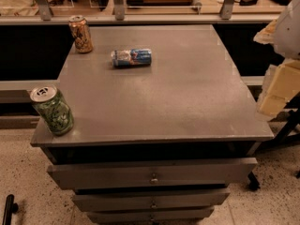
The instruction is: Move redbull can near green can
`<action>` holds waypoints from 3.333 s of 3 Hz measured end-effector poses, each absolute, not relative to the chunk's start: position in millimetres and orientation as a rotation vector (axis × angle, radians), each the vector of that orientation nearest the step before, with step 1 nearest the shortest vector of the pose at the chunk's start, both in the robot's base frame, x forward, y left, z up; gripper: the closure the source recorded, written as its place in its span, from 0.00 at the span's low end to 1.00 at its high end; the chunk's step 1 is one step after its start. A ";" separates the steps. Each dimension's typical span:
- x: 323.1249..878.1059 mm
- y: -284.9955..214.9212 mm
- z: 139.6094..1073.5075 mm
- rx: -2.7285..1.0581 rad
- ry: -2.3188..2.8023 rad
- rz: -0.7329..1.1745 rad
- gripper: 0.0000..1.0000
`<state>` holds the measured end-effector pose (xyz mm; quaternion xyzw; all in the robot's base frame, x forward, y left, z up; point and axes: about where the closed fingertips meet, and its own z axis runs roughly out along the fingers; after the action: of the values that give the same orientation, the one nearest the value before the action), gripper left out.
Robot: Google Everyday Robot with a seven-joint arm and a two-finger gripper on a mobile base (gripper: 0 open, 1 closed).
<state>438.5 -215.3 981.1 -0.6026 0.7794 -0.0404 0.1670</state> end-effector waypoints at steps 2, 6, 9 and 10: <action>480.4 -197.9 977.4 -1.831 2.127 -0.083 0.00; 660.0 -115.4 937.9 -2.122 1.796 -0.023 0.00; 713.4 -78.8 923.4 -1.802 1.649 0.177 0.00; 735.3 -64.3 911.1 -1.672 1.660 0.275 0.00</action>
Offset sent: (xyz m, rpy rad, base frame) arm 0.0952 0.0374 -0.0115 -0.0007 0.0371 0.2488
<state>735.3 -64.3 911.1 -0.6533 0.6487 0.1073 0.3754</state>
